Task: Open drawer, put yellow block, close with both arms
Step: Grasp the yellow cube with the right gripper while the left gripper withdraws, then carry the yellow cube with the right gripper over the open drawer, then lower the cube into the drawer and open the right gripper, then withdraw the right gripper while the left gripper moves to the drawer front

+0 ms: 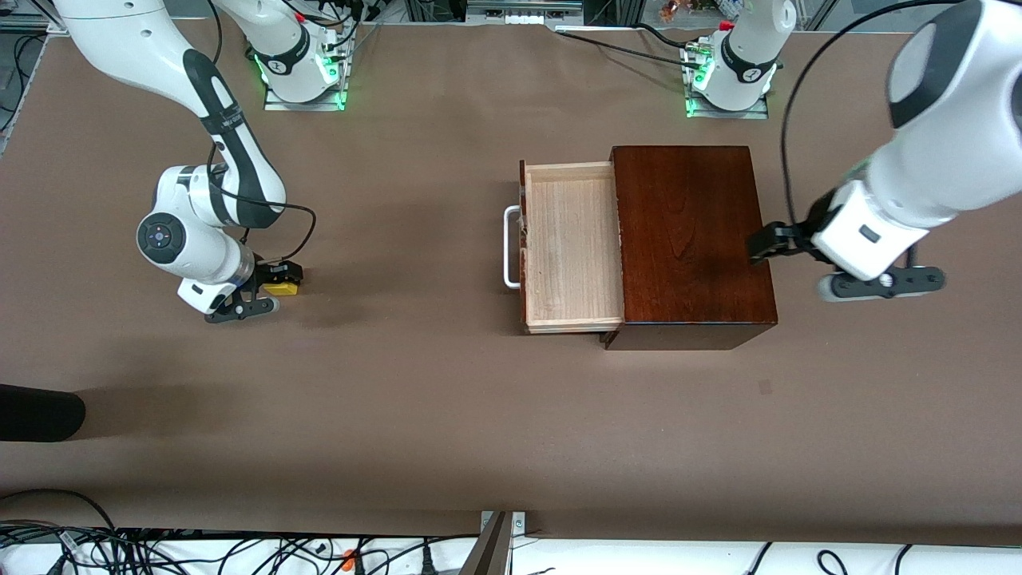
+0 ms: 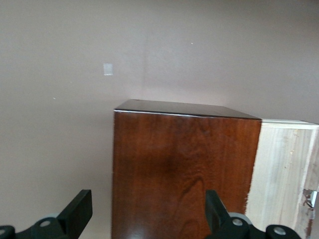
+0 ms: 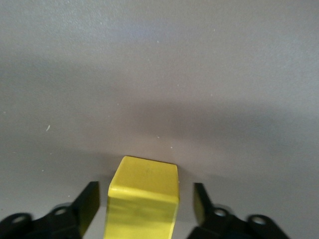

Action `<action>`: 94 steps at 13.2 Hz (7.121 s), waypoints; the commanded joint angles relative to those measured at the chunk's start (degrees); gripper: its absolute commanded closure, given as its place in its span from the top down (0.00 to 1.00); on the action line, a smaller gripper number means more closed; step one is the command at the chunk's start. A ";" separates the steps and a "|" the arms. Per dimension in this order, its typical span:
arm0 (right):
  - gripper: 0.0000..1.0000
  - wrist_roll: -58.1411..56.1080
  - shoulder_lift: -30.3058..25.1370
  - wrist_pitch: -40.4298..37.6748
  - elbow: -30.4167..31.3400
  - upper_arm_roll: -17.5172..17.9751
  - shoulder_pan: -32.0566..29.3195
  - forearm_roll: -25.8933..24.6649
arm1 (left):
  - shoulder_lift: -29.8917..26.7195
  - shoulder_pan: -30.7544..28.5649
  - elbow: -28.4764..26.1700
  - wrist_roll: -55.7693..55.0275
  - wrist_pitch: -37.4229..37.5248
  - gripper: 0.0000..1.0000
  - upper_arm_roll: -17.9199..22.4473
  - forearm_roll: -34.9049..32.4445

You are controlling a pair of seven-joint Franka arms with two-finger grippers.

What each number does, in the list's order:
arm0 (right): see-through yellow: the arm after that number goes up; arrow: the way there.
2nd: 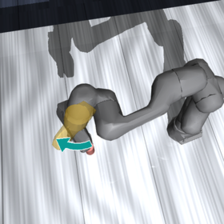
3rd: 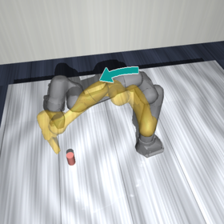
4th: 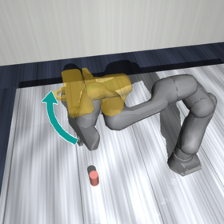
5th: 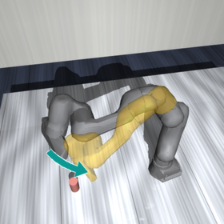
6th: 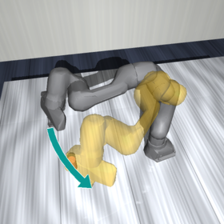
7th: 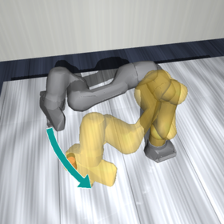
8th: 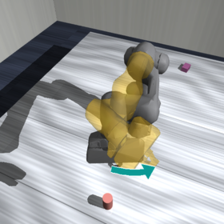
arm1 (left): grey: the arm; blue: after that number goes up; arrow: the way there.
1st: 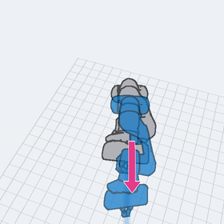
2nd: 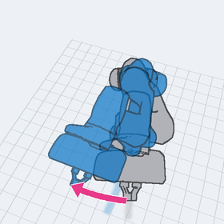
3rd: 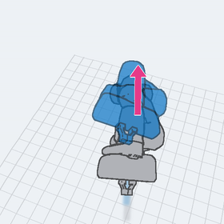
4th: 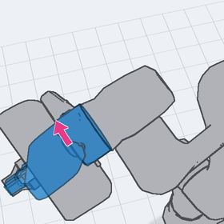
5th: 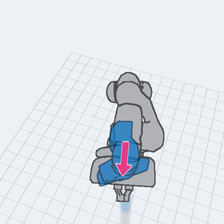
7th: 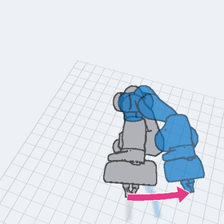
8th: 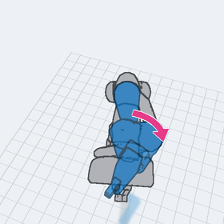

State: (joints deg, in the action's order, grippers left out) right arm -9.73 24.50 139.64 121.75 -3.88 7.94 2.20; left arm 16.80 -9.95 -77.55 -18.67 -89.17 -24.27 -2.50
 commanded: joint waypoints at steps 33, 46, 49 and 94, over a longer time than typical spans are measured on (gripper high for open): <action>0.12 -16.55 18.13 -26.35 -53.55 16.45 39.08 -20.20 | -11.52 14.61 -7.18 20.25 2.77 1.00 25.51 0.92; 0.99 -22.00 20.59 -22.92 -53.81 15.30 36.54 -20.39 | -11.35 14.52 -6.92 20.25 2.59 1.00 25.68 0.92; 1.00 -20.95 19.72 -23.27 -53.99 15.48 36.10 -19.69 | -11.26 14.52 -6.92 20.17 2.59 1.00 25.68 1.01; 1.00 16.67 -25.37 -50.78 -34.03 -6.93 8.85 -3.69 | 23.02 42.38 -1.20 48.82 -21.93 1.00 0.37 -20.88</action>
State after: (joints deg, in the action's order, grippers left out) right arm 5.89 -0.38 90.30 88.96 -11.05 16.68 -0.26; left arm 38.60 31.86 -80.90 28.93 -111.12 -24.16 -21.92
